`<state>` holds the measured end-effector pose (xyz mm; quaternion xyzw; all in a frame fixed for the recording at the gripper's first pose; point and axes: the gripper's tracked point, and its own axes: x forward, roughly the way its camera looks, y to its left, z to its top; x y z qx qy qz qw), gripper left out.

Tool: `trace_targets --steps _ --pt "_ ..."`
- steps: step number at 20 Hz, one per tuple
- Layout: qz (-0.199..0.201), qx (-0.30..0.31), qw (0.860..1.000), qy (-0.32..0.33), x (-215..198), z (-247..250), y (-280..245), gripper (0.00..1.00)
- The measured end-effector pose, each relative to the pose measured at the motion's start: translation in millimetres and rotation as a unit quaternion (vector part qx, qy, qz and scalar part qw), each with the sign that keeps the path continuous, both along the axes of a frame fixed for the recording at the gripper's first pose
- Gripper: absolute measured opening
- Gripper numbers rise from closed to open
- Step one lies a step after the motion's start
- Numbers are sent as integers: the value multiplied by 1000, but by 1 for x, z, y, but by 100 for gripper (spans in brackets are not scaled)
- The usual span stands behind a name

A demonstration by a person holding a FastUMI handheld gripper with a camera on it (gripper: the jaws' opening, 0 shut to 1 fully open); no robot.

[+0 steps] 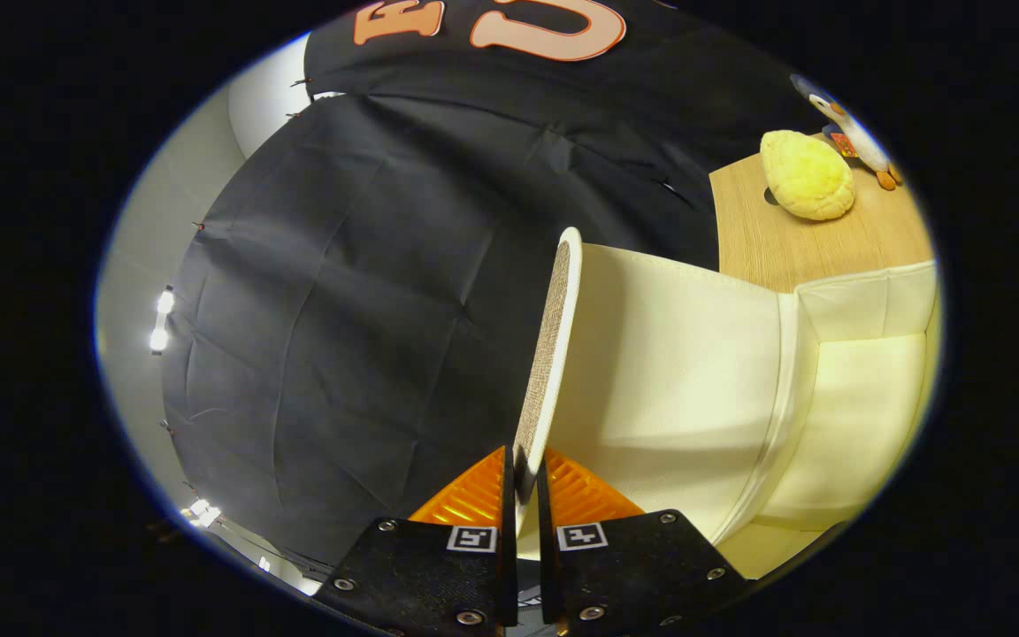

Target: Open the storage box then place both shoes into the box .Put the left shoe in first, then the right shoe, with the right side of both shoes facing outward in a uniform manner.

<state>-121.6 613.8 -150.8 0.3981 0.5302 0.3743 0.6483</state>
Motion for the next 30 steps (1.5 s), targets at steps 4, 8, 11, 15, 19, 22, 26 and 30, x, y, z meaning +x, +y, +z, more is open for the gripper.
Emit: trace_targets --steps 4,8,11,15,19,22,26,30 --pt "14 -7 1000 13 -12 -8 -6 40" --pt "-1 -29 1000 -9 -3 -21 -39 68" --pt "-12 -54 998 -26 3 -29 -76 84" --pt "-36 -90 994 -56 20 -42 -125 90" --pt "-65 -123 988 -72 20 -50 -191 94" --pt "-97 -170 976 -97 27 -63 -250 94" --pt "-123 -251 953 -115 21 -96 -336 94" --pt "-122 -345 923 -119 7 -138 -405 94"
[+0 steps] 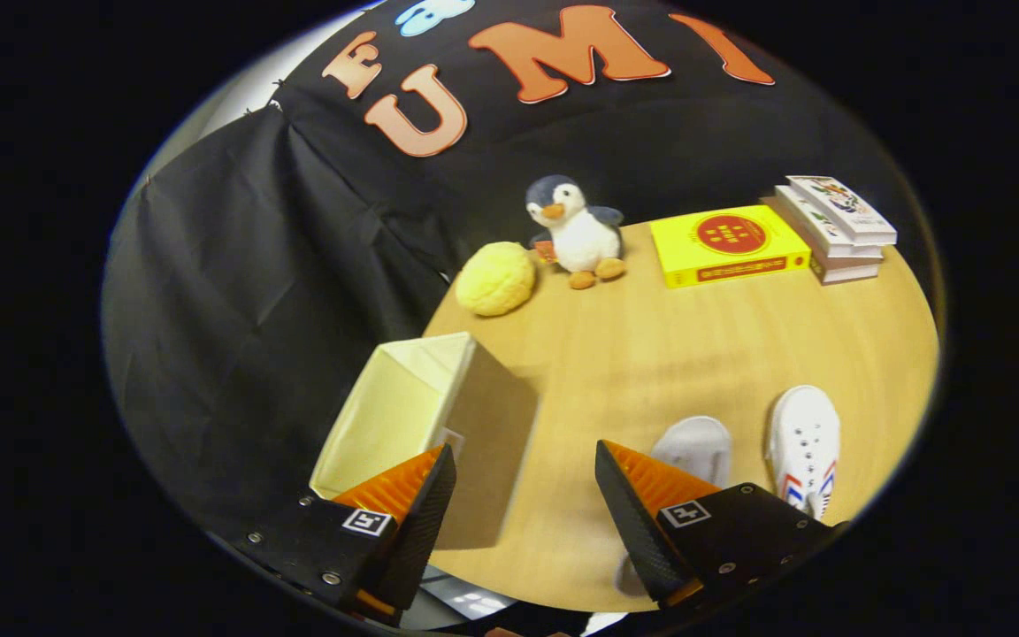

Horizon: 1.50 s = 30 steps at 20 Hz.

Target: Open the storage box then place both shoes into the box .Put the left shoe in first, then the right shoe, with the right side of both shoes facing outward in a uniform manner.

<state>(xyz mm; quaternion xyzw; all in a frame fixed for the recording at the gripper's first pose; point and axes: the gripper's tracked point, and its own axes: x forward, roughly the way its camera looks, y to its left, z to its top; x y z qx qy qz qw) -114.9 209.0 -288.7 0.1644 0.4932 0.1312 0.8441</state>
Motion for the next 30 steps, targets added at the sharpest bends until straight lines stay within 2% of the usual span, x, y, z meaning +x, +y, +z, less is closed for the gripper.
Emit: trace_targets --steps 6,9,14,17,20,25,30 --pt "-7 -94 995 43 -53 -57 -75 95" --pt "10 -111 992 57 -74 -71 -85 93" --pt "12 -125 989 79 -93 -97 -92 89" --pt "17 -148 985 83 -94 -113 -101 81" --pt "3 -156 985 69 -82 -124 -103 76" --pt "-26 -154 987 41 -58 -137 -101 64" --pt "-32 -145 988 36 -44 -149 -93 55"
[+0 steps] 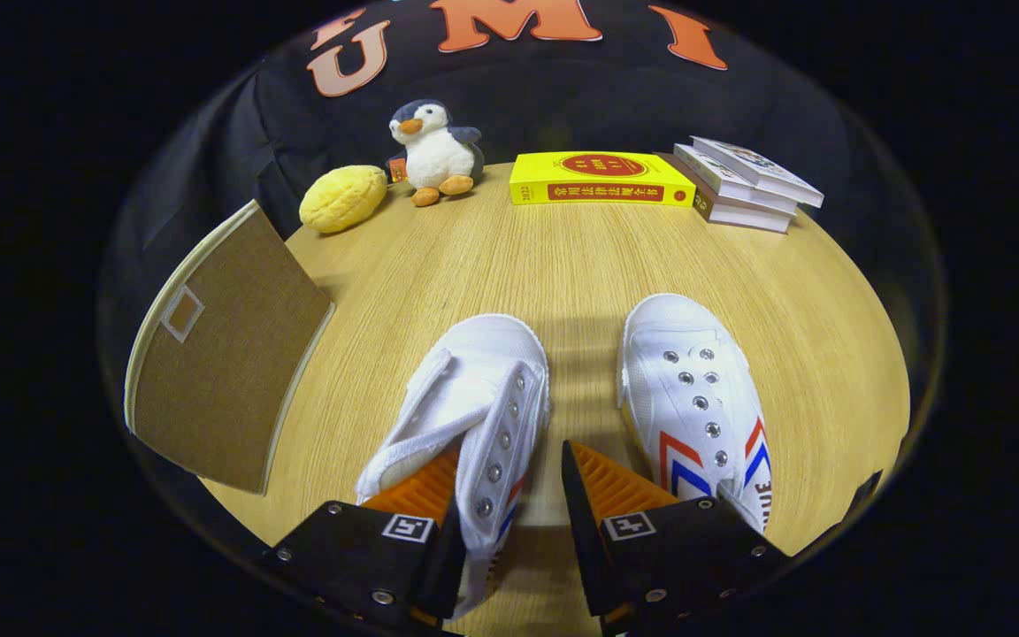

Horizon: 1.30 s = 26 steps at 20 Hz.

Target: Open the storage box then place both shoes into the box .Put the left shoe in first, then the right shoe, with the right side of both shoes facing outward in a uniform manner.

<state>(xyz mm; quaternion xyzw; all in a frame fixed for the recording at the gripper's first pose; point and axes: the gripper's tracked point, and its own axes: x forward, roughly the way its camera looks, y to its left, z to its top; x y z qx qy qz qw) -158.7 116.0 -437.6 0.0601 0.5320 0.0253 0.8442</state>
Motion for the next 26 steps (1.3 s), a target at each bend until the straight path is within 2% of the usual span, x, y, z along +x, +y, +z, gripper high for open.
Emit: trace_targets --steps 2,3,6,7,9,13,18,26 --pt "-2 14 1000 6 -3 1 5 48" --pt "-8 17 1000 10 -2 0 5 39" --pt "-39 25 998 40 -4 0 -1 24" --pt "-47 29 997 47 -3 1 -3 14" --pt "-62 47 995 64 -8 4 -2 6" --pt "-74 62 993 70 -8 25 5 5" --pt "-86 86 990 71 13 72 23 5" --pt "-70 125 990 3 69 167 89 5"
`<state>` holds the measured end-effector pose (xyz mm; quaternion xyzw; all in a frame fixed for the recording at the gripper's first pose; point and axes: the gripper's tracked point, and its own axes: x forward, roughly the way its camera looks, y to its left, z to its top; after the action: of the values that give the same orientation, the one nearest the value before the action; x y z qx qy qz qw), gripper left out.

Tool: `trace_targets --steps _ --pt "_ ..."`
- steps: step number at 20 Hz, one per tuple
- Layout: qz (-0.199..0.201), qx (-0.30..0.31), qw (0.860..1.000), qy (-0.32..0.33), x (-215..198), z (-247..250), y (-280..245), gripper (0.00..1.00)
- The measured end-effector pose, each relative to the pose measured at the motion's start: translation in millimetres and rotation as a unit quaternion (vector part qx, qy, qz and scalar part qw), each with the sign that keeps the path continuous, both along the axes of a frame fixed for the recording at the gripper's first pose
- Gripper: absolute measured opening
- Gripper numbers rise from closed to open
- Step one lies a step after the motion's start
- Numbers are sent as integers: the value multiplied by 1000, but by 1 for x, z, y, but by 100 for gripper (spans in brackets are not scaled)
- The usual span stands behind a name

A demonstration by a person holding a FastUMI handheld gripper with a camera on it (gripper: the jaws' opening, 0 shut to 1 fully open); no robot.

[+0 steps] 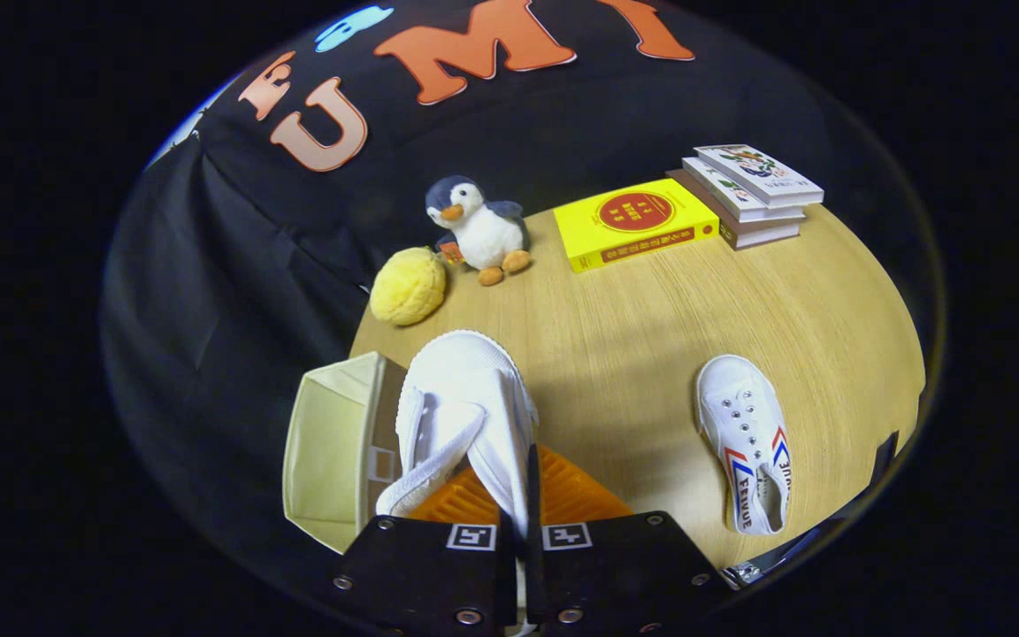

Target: Open the storage box then place both shoes into the box .Put the left shoe in first, then the right shoe, with the right side of both shoes facing outward in a uniform manner.

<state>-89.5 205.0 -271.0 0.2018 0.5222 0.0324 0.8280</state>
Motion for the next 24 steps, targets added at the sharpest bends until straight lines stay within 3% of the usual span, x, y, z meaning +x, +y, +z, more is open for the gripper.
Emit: trace_targets --steps 11,24 --pt "98 41 994 28 24 30 162 5" --pt "84 -59 980 169 11 -58 229 5"
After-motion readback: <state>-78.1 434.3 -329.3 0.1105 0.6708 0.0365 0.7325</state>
